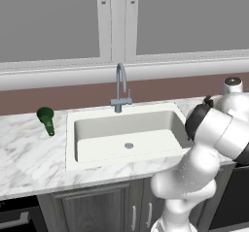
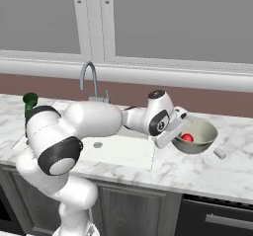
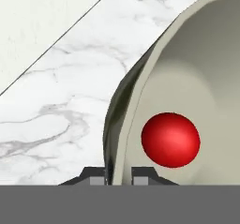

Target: Pick the tomato from the sink and place it in the bowl. Then pick the bowl and place it in the microwave. Then close the microwave door and press the start button.

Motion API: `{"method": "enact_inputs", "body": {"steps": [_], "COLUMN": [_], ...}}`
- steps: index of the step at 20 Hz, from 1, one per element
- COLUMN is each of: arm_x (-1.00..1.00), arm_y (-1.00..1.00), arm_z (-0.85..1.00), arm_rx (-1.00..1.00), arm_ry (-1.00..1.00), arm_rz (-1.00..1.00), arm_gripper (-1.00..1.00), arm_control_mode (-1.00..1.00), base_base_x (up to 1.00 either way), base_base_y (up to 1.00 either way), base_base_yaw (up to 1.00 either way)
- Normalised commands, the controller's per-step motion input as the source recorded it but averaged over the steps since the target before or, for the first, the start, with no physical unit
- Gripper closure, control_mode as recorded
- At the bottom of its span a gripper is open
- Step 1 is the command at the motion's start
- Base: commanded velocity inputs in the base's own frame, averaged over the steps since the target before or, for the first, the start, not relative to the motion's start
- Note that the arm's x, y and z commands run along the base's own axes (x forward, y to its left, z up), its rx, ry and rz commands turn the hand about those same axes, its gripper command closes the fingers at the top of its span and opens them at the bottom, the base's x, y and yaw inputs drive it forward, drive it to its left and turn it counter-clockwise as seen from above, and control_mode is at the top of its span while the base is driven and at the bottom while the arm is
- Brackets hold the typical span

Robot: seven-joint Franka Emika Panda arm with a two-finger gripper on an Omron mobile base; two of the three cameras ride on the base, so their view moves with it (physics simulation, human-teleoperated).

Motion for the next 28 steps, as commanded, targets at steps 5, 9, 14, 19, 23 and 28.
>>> {"method": "enact_inputs", "body": {"steps": [5,9,14,19,23,28], "arm_x": [-1.0,-1.0,-0.98,-0.79,-0.61,-0.28], "arm_y": [0.57,0.91,0.93,0.84,0.81,0.5], "arm_z": [1.0,1.0,1.0,1.0,1.0,1.0], "arm_rx": [-0.15,-0.13,-0.03,0.02,0.04,0.01], "arm_ry": [-0.04,0.0,0.09,0.21,0.23,0.14], "arm_rz": [0.26,0.33,0.32,0.25,0.2,0.09], "arm_gripper": [1.0,1.0,1.0,1.0,1.0,1.0], "arm_control_mode": [-1.0,-1.0,-1.0,-1.0,-1.0,-1.0], "base_base_x": [0.0,0.0,0.0,0.0,0.0,0.0], "base_base_y": [0.0,0.0,0.0,0.0,0.0,0.0], "base_base_yaw": [0.0,0.0,0.0,0.0,0.0,0.0]}}
